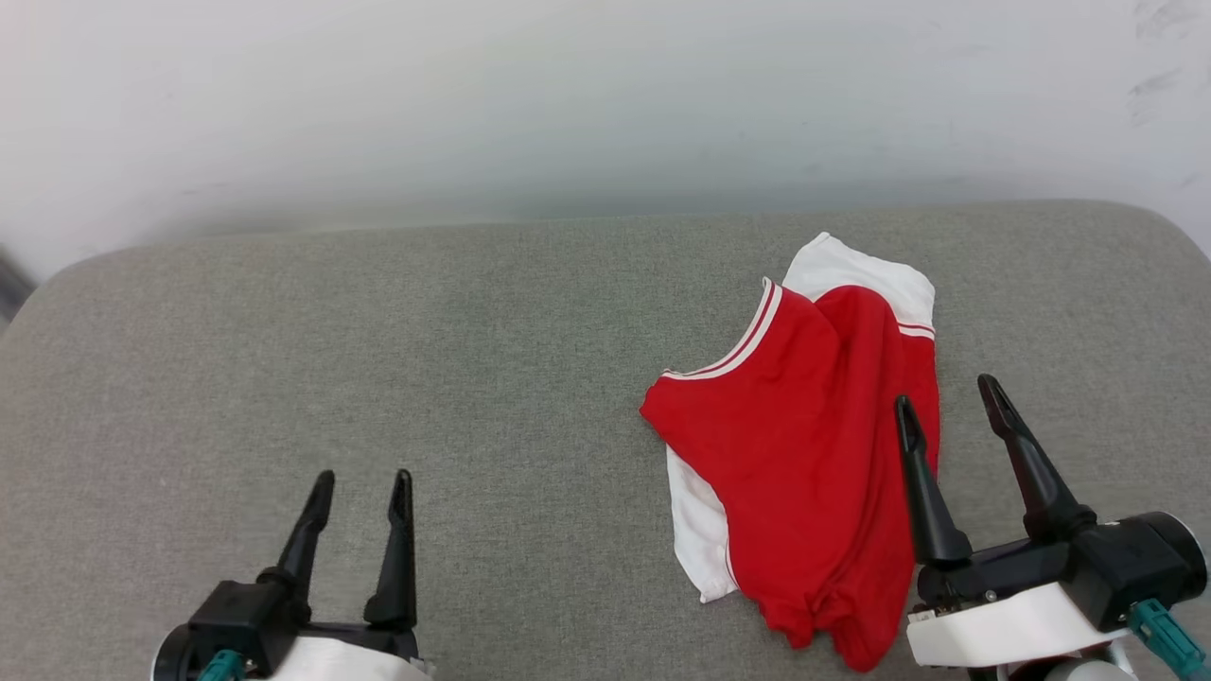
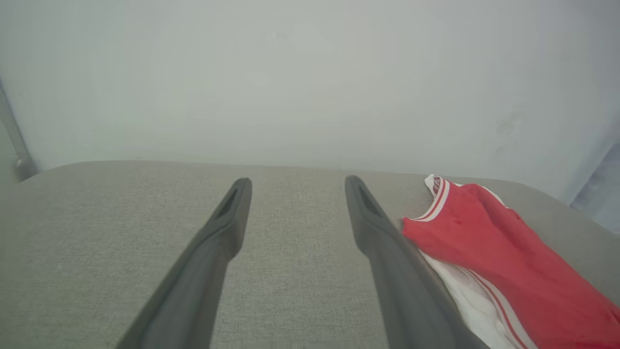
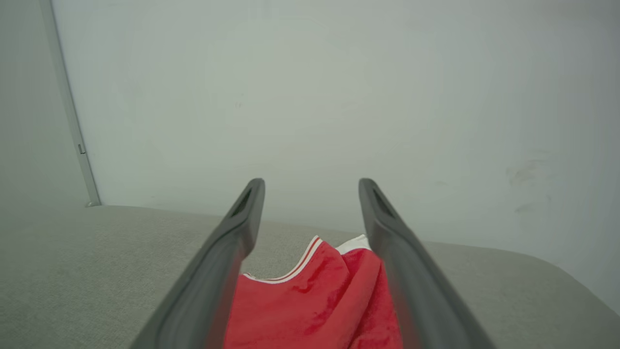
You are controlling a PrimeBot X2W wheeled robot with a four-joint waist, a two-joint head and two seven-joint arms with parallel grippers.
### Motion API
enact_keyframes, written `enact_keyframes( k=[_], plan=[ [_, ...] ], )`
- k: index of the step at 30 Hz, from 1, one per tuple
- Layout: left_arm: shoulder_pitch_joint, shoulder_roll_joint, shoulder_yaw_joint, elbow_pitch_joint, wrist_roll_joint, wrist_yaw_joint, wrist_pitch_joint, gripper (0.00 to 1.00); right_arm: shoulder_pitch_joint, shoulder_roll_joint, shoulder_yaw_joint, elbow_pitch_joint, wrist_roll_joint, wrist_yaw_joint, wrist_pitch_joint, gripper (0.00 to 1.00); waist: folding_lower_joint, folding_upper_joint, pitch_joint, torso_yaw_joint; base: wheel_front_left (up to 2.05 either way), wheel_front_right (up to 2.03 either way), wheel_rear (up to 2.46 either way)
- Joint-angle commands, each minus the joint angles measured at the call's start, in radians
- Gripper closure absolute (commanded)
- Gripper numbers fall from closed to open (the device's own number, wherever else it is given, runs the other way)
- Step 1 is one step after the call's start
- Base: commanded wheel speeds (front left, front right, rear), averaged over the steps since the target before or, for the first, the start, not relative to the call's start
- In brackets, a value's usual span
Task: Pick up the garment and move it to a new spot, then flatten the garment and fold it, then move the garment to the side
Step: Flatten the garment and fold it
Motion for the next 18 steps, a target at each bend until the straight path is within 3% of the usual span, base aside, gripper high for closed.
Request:
enact_keyframes(
  k=[1,4,7,10,15,16,18],
  plan=[
    [0.009,-0.009,-0.002,0.018,0.017,-0.037,-0.003,0.0,0.005,0.002,0.006,0.005,-0.002,-0.001,-0.002,0.0,0.0001,0.0,0.001,0.0,0.0,0.0,0.0],
    [-0.012,-0.012,-0.026,0.065,0.013,-0.077,0.001,0.0,-0.006,0.002,0.013,0.004,-0.004,-0.001,-0.002,0.0,0.0001,0.0,0.014,-0.001,0.0,0.0,0.0],
    [-0.081,-0.008,-0.075,0.09,0.005,-0.107,0.07,0.0,-0.019,-0.01,0.014,0.0,-0.01,-0.001,-0.002,0.0,0.0001,0.0,0.044,0.002,0.0,0.0,0.0],
    [-0.167,-0.013,-0.125,0.101,-0.018,-0.122,0.211,0.0,-0.025,-0.02,0.016,-0.001,-0.019,-0.001,-0.002,0.0,0.0001,0.0,0.074,0.003,0.0,0.0,0.0],
    [-0.309,-0.026,-0.241,0.111,-0.076,-0.143,0.534,0.0,-0.043,-0.027,-0.005,-0.011,-0.025,-0.001,-0.002,0.0,0.0001,0.0,0.136,-0.013,0.0,0.0,0.0],
    [-0.309,-0.026,-0.241,0.111,-0.076,-0.143,0.534,0.0,-0.043,-0.027,-0.005,-0.011,-0.025,-0.001,-0.002,0.0,0.0001,0.0,0.136,-0.013,0.0,0.0,0.0],
    [-0.35,-0.017,-0.287,0.129,-0.093,-0.148,0.652,0.0,-0.055,-0.026,-0.01,-0.016,-0.026,-0.001,-0.002,0.0,0.0001,0.0,0.162,-0.024,0.0,0.0,0.0]
  ],
)
